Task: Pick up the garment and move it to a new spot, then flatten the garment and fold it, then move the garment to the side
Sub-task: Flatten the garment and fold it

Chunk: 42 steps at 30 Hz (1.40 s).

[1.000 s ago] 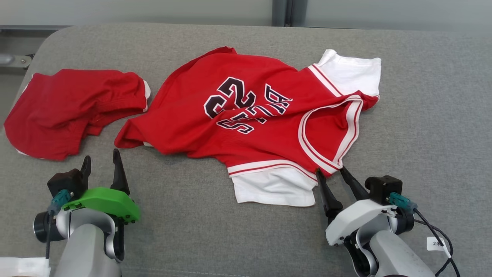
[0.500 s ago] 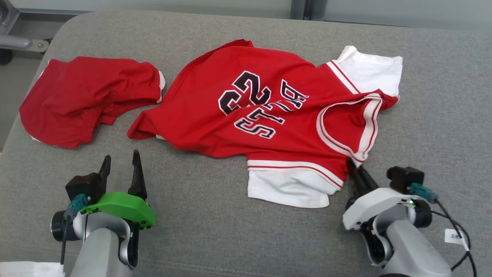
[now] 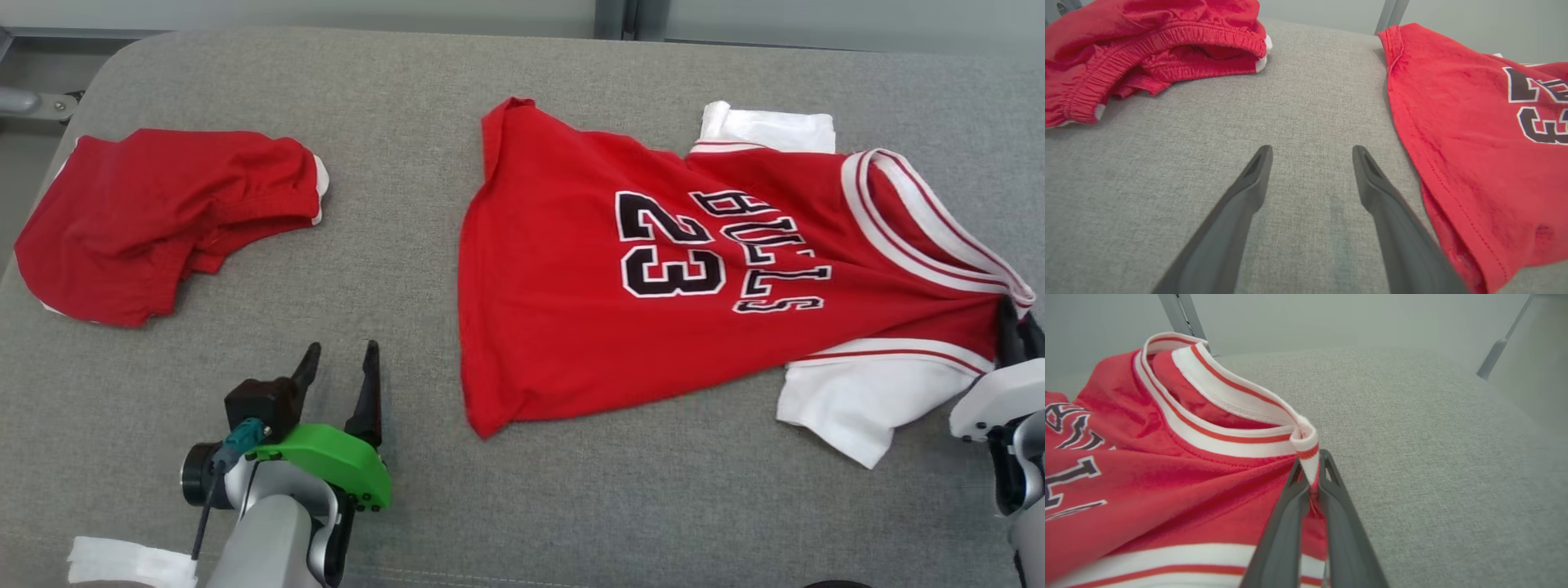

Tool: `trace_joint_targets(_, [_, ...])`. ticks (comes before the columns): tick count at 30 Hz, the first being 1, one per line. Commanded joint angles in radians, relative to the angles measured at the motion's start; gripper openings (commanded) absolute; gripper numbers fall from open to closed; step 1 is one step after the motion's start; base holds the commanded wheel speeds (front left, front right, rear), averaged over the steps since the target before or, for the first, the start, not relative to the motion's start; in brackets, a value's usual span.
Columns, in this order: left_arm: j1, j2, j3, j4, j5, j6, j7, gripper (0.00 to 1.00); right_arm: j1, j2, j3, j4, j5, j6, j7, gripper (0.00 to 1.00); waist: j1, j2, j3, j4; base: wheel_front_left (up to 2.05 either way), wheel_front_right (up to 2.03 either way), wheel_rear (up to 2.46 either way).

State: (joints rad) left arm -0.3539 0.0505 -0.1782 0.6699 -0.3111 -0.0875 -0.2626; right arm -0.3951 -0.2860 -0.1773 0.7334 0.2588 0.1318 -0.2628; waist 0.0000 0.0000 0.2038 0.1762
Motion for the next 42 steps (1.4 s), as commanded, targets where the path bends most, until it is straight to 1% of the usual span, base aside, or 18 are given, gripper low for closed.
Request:
trace_joint_targets(1, [0.000, 0.001, -0.034, 0.002, -0.014, 0.007, -0.003, 1.00, -0.021, -0.014, -0.029, 0.025, -0.017, -0.002, -0.003, 0.00, 0.0000, 0.0000, 0.000, -0.001, 0.00, 0.00, 0.00])
trace_joint_targets(2, [0.003, 0.001, -0.049, 0.002, -0.020, 0.010, -0.003, 1.00, -0.029, -0.015, -0.040, 0.038, -0.023, -0.002, -0.003, 0.63, 0.0000, 0.0000, -0.001, -0.002, 0.00, 0.00, 0.00])
trace_joint_targets(3, [0.008, 0.002, -0.060, 0.001, -0.025, 0.012, -0.003, 1.00, -0.038, -0.013, -0.047, 0.043, -0.026, -0.002, -0.003, 1.00, 0.0000, 0.0000, -0.005, -0.004, 0.00, 0.00, 0.00])
trace_joint_targets(5, [0.023, 0.002, -0.082, 0.004, -0.034, 0.019, -0.003, 1.00, -0.048, 0.000, -0.054, 0.027, -0.041, -0.002, -0.003, 1.00, 0.0000, 0.0000, -0.014, -0.010, 0.00, 0.00, 0.00])
trace_joint_targets(10, [0.048, 0.002, -0.125, 0.004, -0.058, 0.018, -0.003, 1.00, -0.013, 0.046, -0.058, -0.018, -0.053, -0.002, -0.003, 1.00, 0.0000, 0.0000, -0.043, -0.027, 0.00, 0.00, 0.00])
trace_joint_targets(15, [0.088, 0.001, -0.212, 0.017, -0.113, -0.007, -0.003, 1.00, 0.073, 0.116, -0.013, -0.090, -0.040, -0.002, -0.003, 1.00, 0.0000, 0.0000, -0.085, -0.054, 0.00, 0.00, 0.00])
trace_joint_targets(20, [0.101, 0.002, -0.248, 0.041, -0.145, -0.010, -0.003, 1.00, 0.159, 0.159, 0.036, -0.148, -0.011, -0.002, -0.003, 1.00, 0.0000, 0.0000, -0.123, -0.091, 0.00, 0.00, 0.00])
trace_joint_targets(27, [0.102, 0.002, -0.281, 0.056, -0.174, -0.010, -0.002, 1.00, 0.243, 0.186, 0.088, -0.225, 0.015, -0.002, -0.003, 1.00, 0.0000, 0.0000, -0.148, -0.140, 0.00, 0.00, 0.00])
trace_joint_targets(32, [0.100, 0.002, -0.285, 0.078, -0.200, 0.000, -0.001, 1.00, 0.261, 0.194, 0.118, -0.276, 0.013, -0.002, -0.003, 1.00, 0.0000, 0.0000, -0.152, -0.176, 0.00, 0.00, 0.00])
trace_joint_targets(36, [0.093, 0.002, -0.277, 0.095, -0.211, 0.015, -0.001, 1.00, 0.266, 0.201, 0.143, -0.332, 0.013, -0.002, -0.003, 1.00, 0.0000, 0.0000, -0.141, -0.202, 0.00, 0.00, 0.00])
trace_joint_targets(42, [0.070, 0.002, -0.261, 0.111, -0.214, 0.043, -0.001, 1.00, 0.266, 0.205, 0.166, -0.358, 0.013, -0.002, -0.003, 1.00, 0.0000, 0.0000, -0.122, -0.223, 0.00, 0.00, 0.00])
